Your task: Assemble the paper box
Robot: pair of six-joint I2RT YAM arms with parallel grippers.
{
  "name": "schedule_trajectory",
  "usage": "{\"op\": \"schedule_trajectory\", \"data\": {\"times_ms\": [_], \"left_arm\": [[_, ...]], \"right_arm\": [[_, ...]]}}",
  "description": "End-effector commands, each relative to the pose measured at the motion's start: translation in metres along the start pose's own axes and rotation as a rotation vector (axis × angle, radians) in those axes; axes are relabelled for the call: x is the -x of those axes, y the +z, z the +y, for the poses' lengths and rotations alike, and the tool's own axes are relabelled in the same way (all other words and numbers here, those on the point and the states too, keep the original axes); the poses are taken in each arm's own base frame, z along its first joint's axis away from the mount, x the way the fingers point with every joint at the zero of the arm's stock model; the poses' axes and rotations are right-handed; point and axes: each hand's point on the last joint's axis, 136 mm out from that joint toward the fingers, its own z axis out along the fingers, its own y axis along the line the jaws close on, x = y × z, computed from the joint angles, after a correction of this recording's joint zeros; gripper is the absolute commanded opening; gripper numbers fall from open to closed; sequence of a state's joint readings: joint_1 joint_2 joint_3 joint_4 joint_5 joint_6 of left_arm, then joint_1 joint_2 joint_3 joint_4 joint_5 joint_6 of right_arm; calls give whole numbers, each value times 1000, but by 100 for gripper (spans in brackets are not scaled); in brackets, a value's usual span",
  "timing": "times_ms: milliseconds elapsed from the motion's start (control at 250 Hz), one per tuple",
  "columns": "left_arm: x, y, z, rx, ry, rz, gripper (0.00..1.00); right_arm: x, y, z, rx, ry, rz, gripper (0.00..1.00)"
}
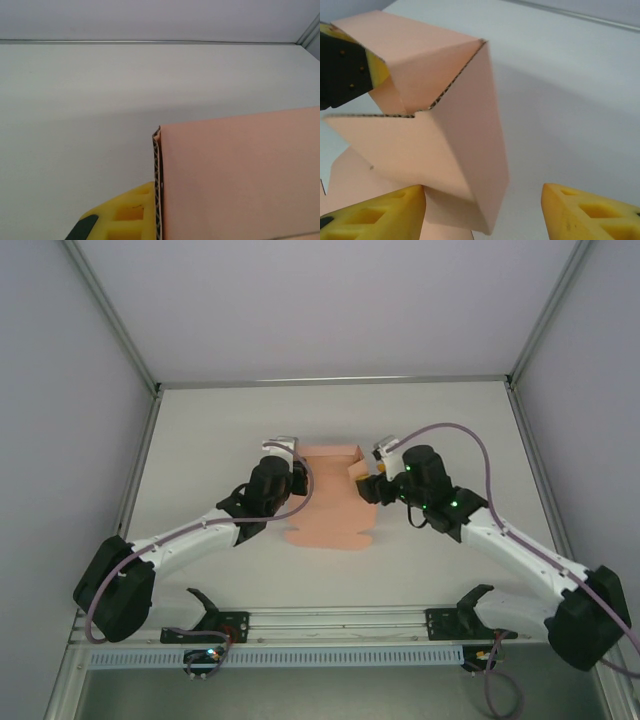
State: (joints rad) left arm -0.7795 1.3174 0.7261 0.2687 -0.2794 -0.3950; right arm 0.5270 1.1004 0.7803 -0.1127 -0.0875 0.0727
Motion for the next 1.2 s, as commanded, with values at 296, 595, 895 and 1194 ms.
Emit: {"op": "schedule_trajectory", "data": {"times_ms": [296,595,895,1194], "left_arm": [[17,-14,-19,-93,45,-39,0],[19,-13,-18,-86,46,-41,0],[22,-11,-18,-77,43,-39,0],[24,-9,-10,-13,13,-31,0]], "right_arm": [[8,-56,-12,222,54,-150,71],[15,-39,24,501,22,-72,51],[15,1,29,299,-51,-7,46],[18,20,17,63,-15,-44,51]]}}
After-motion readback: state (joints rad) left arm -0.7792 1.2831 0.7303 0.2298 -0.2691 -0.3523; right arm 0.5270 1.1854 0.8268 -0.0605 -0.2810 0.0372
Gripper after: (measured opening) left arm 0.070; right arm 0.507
